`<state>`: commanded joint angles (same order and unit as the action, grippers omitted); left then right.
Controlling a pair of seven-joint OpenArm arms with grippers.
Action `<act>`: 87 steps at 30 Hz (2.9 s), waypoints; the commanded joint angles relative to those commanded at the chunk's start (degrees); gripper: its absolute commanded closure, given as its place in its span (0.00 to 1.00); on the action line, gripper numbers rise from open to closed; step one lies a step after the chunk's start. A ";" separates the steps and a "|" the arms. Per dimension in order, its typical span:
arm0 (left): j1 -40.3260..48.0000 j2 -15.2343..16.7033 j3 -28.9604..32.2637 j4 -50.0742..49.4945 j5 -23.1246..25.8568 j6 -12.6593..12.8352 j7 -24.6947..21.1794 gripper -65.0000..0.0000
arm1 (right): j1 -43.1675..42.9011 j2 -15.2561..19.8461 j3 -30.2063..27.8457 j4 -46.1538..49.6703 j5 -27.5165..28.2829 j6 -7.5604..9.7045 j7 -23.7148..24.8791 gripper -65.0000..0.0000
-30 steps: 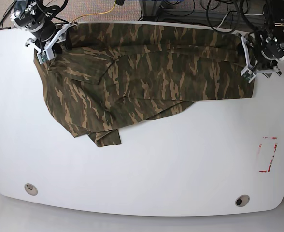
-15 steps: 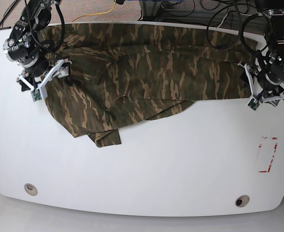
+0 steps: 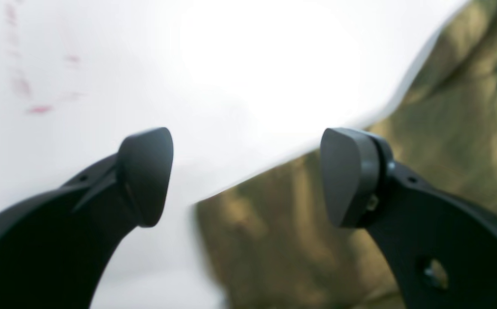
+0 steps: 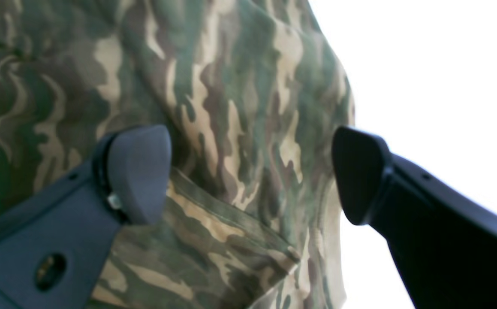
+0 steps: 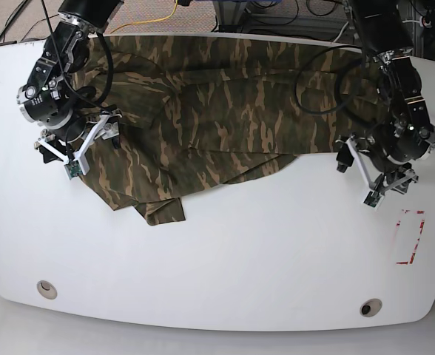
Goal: Layout the t-shirt on the table in an organized manner, then fold the t-shirt properly
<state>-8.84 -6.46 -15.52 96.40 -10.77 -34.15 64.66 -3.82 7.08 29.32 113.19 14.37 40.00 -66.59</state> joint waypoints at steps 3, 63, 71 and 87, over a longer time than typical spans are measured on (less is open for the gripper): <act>-1.85 0.35 2.29 -3.96 -0.18 0.18 -0.35 0.22 | -0.35 -1.05 0.00 0.00 0.00 0.00 0.00 0.12; 4.31 -2.99 -9.58 -3.16 -0.35 -5.85 -3.25 0.22 | -2.81 -2.99 0.09 0.00 0.00 0.00 0.00 0.12; 4.57 -4.92 -19.96 -3.78 -0.35 -5.85 1.14 0.22 | -2.81 -3.08 0.09 0.00 0.00 0.00 0.00 0.12; 5.45 -7.56 -26.99 -18.20 -0.26 -5.85 -1.49 0.22 | -2.81 -3.08 0.09 0.00 0.00 0.00 0.00 0.12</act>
<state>-3.38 -14.02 -42.51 78.20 -11.03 -40.00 63.16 -6.64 4.00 29.41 113.19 14.37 40.00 -66.59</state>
